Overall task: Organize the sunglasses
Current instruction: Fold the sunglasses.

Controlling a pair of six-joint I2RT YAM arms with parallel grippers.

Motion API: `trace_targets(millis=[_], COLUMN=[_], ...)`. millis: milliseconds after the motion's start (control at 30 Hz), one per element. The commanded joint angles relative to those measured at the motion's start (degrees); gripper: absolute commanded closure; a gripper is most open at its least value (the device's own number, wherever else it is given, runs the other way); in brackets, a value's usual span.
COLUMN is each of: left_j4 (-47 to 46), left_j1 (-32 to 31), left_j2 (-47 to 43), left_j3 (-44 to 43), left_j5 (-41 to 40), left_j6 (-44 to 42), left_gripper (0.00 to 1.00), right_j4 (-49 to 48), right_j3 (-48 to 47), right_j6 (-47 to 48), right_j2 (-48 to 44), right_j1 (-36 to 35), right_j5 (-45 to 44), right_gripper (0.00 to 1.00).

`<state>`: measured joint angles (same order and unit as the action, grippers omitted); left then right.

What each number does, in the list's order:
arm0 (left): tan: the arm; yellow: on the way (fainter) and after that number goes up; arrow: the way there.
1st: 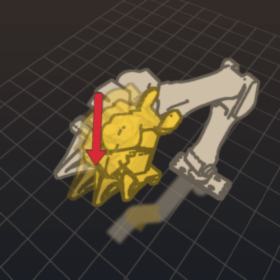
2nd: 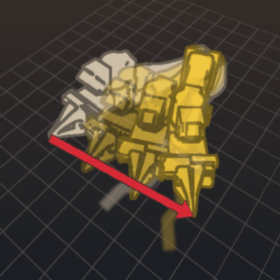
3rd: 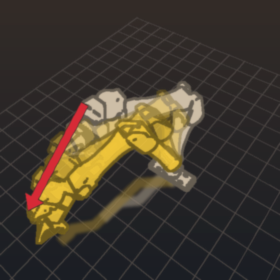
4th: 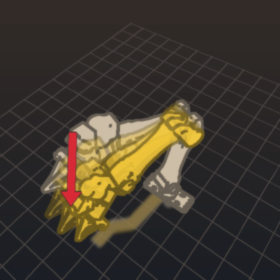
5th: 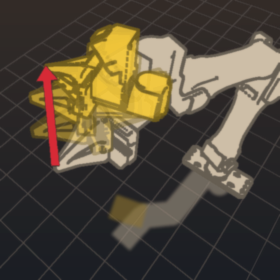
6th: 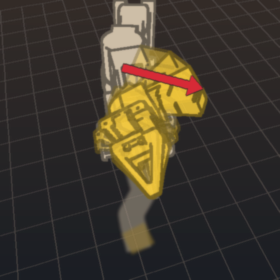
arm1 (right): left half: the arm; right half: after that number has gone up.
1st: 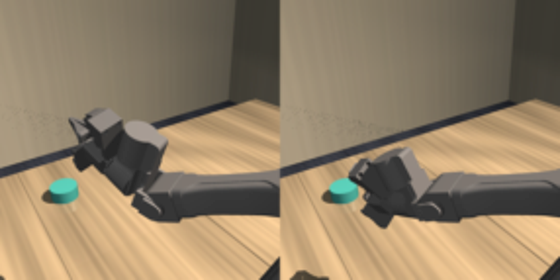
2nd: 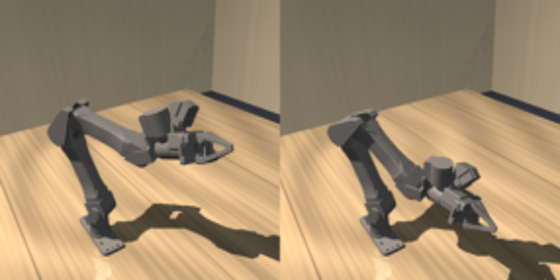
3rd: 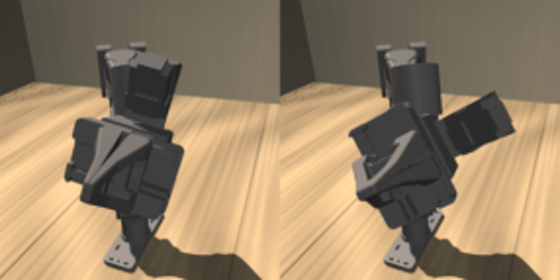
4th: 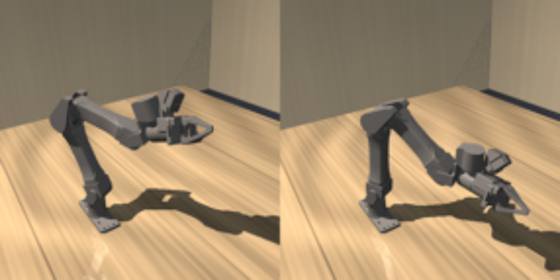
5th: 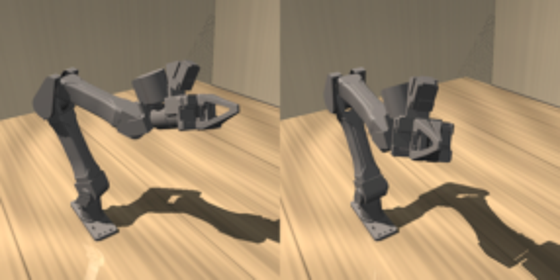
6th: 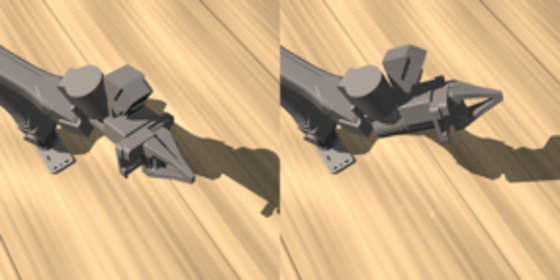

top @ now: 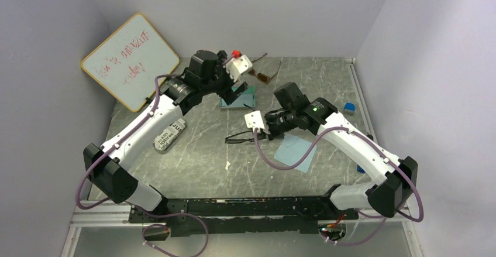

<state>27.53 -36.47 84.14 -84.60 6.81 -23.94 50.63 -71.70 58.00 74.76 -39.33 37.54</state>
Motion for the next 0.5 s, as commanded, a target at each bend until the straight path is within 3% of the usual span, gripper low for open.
trace_targets(millis=[0,200,467], left_j4=[-1.3,2.5,7.8], left_j1=[0.2,0.2,-0.1], left_j2=[4.0,11.3,17.4], left_j3=[-6.8,-13.1,-17.3], left_j5=[-5.0,-6.4,-0.7], left_j6=[3.6,4.4,3.8], left_gripper=[0.04,0.04,0.04], right_j4=[2.2,3.4,3.4], right_j3=[-1.0,-1.4,-3.5], right_j6=[2.4,2.7,1.9], right_j2=[-1.7,-2.0,-0.9], right_j1=[-2.7,-6.9,-10.7], right_j5=[0.3,-2.6,-6.9], right_gripper=[1.00,1.00,1.00])
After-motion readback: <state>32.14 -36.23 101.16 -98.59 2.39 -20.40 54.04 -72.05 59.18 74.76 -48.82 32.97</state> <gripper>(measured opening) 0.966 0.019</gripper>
